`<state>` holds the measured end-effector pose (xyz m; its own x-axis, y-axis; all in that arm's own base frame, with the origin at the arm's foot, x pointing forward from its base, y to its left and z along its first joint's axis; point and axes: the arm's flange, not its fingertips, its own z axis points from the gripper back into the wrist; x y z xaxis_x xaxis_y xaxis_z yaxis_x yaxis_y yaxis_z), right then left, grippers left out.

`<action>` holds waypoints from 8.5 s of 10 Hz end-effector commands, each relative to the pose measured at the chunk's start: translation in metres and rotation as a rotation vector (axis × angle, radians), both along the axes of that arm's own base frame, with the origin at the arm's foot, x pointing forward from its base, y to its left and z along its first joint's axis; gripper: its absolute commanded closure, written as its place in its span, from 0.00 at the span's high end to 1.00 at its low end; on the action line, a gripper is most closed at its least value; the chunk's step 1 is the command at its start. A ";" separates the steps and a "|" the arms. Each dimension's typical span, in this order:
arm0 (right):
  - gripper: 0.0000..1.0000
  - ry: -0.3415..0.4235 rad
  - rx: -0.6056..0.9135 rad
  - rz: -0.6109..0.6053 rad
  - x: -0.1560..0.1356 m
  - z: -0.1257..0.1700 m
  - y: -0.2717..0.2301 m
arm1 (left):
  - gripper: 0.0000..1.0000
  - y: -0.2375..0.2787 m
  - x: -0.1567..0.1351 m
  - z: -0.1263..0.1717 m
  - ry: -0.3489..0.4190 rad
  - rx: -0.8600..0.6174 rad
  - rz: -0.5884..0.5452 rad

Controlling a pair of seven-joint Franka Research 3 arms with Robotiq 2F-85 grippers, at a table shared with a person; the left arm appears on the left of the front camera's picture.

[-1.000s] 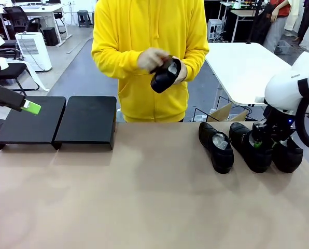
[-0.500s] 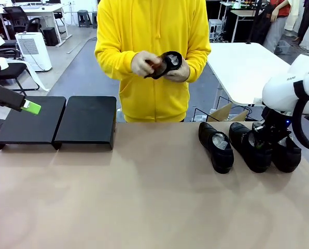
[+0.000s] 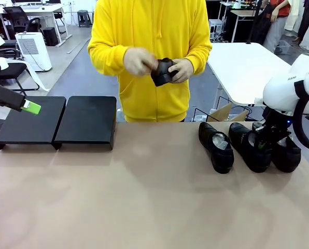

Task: Organize the shoes by placing them on the stand.
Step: Pick up one Shoe and place it in the middle of the table, then place the Shoe from the middle of the table onto the Shoes Stand.

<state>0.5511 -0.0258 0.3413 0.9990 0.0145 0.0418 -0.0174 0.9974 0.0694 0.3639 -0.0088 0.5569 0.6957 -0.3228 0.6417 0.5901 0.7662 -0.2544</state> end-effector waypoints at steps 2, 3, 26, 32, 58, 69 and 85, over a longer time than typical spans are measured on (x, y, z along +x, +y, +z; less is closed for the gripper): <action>0.00 -0.040 -0.065 -0.062 -0.011 0.027 0.001 | 1.00 0.001 0.000 0.001 -0.009 -0.012 -0.019; 0.00 -0.095 -0.060 -0.064 -0.019 0.044 0.002 | 1.00 0.001 0.000 0.001 -0.009 -0.012 -0.019; 0.00 0.103 0.327 0.046 -0.204 0.041 0.270 | 1.00 0.001 0.000 0.001 -0.009 -0.012 -0.019; 0.70 0.173 0.336 0.021 -0.194 0.022 0.275 | 1.00 0.001 0.000 0.001 -0.009 -0.012 -0.019; 1.00 0.052 0.120 -0.268 -0.194 0.107 0.097 | 1.00 -0.080 -0.046 -0.006 0.336 -0.161 0.103; 1.00 0.062 0.195 -0.447 -0.186 0.114 0.023 | 1.00 -0.306 -0.096 -0.039 0.485 0.041 0.219; 1.00 0.062 0.195 -0.447 -0.186 0.114 0.023 | 1.00 -0.524 -0.066 -0.169 0.531 0.174 0.584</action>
<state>0.3666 -0.0011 0.4557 0.9004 -0.4298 -0.0677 0.4324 0.8665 0.2495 0.2935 -0.5126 0.3897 0.9909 0.0840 0.1055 -0.0560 0.9681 -0.2444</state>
